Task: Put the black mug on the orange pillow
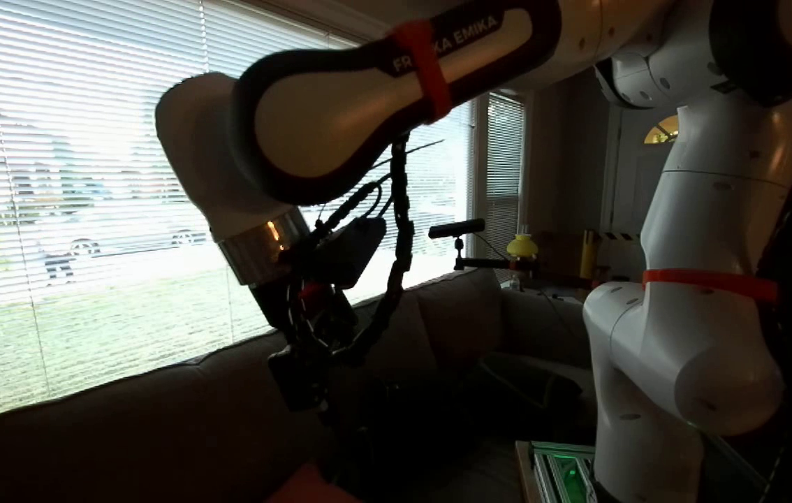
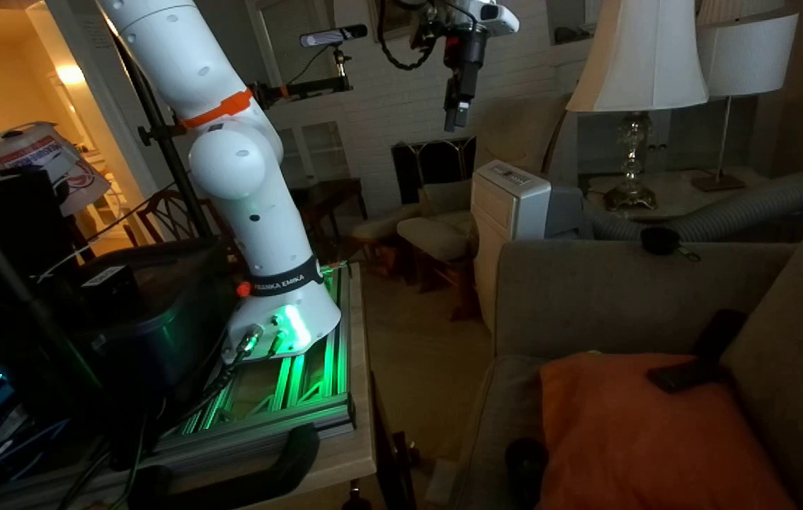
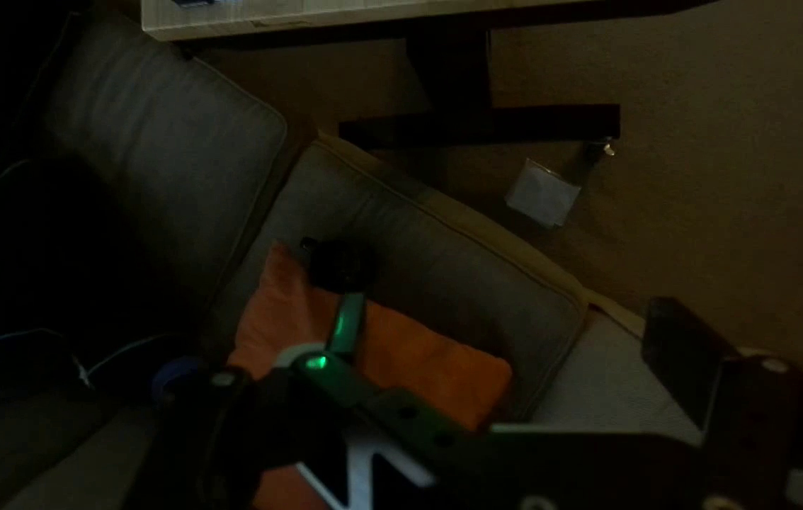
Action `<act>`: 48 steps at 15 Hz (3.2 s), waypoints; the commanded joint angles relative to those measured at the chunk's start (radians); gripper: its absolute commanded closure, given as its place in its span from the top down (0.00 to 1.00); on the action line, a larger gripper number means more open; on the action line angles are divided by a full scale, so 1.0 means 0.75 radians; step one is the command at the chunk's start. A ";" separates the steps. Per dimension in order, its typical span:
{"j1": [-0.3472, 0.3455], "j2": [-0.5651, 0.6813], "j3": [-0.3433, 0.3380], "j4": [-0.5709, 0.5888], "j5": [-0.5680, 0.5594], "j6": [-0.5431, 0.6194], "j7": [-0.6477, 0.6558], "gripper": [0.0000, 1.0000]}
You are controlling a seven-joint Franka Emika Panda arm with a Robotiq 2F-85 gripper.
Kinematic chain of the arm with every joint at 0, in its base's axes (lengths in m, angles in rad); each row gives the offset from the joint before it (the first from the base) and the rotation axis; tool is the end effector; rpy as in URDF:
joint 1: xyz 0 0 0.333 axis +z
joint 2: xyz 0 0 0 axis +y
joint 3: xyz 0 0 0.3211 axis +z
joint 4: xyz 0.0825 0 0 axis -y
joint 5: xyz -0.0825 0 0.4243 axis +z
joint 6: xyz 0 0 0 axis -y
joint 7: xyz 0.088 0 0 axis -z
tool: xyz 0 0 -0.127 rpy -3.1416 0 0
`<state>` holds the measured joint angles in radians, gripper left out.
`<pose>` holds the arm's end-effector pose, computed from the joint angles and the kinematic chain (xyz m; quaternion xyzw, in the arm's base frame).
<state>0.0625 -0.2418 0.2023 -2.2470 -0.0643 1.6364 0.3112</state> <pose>0.4453 0.1138 0.4089 0.9808 -0.0220 -0.1628 0.1048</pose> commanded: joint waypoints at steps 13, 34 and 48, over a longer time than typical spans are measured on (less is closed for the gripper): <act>-0.174 0.016 -0.260 -0.519 -0.212 0.506 -0.070 1.00; -0.439 0.522 -0.573 -0.581 -1.032 1.216 0.604 1.00; -0.313 0.624 -0.805 -0.542 -1.494 1.355 1.168 1.00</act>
<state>-0.2328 0.1883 -0.2991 -2.6771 -1.0224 2.6003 0.9910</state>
